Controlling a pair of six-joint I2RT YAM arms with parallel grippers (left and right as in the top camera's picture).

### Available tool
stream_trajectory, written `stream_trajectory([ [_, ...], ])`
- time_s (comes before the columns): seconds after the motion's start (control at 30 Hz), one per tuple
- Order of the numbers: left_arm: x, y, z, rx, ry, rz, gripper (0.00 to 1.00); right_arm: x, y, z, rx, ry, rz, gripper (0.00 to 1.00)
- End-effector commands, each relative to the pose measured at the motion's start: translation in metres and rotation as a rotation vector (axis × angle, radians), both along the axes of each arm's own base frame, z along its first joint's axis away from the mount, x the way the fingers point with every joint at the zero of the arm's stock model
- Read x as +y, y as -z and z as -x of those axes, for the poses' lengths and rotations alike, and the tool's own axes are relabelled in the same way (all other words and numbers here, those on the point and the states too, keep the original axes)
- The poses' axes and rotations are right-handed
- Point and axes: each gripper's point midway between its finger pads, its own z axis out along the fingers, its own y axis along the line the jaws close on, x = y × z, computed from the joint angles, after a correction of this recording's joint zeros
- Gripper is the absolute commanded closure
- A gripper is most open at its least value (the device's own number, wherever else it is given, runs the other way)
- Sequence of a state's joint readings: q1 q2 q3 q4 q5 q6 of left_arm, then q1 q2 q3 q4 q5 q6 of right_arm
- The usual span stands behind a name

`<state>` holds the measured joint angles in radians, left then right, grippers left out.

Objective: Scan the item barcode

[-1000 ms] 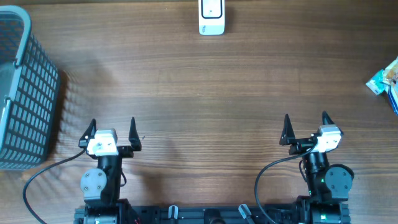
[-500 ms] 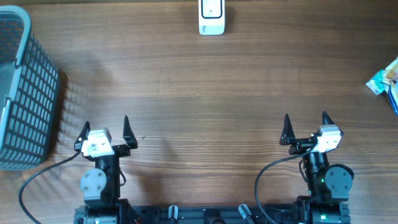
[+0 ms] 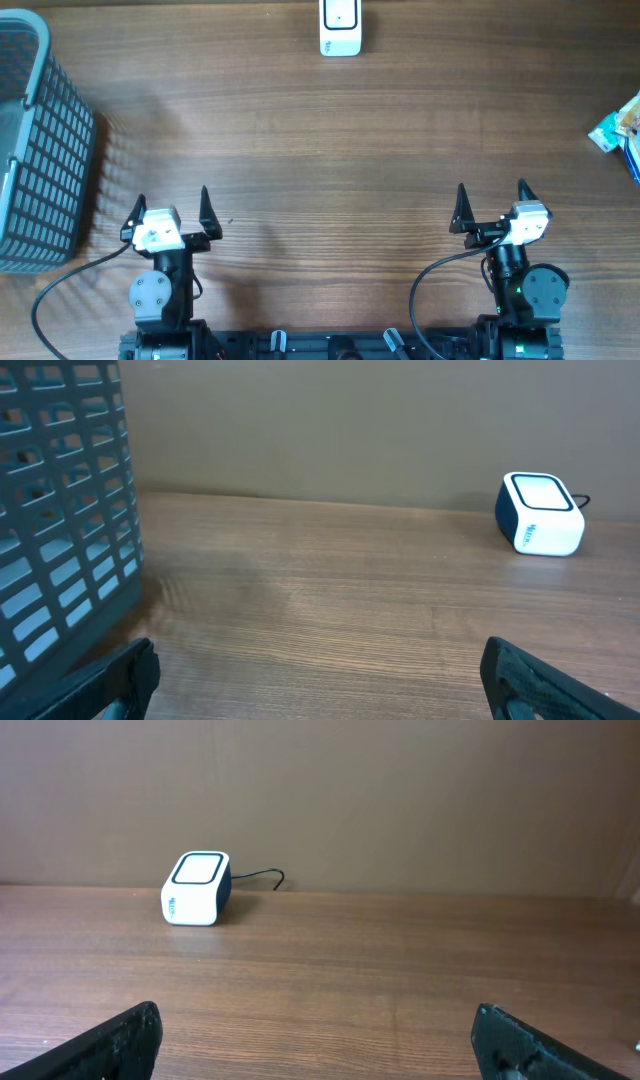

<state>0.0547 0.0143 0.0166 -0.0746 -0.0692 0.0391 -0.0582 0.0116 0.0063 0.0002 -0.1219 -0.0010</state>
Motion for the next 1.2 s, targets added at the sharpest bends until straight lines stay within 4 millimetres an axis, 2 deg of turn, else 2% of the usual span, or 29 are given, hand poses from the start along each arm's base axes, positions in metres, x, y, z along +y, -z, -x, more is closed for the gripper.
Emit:
stream_trajectory([
  [0.0, -0.0023, 0.0027, -0.0003, 0.002, 0.018, -0.027, 0.00, -0.0045, -0.0025, 0.0003, -0.011, 0.024, -0.007, 0.00],
  [1.17, -0.0075, 0.0019, -0.0008, -0.003, 0.044, -0.009, 0.00, -0.0046, -0.0025, 0.0003, -0.011, 0.024, -0.007, 0.00],
])
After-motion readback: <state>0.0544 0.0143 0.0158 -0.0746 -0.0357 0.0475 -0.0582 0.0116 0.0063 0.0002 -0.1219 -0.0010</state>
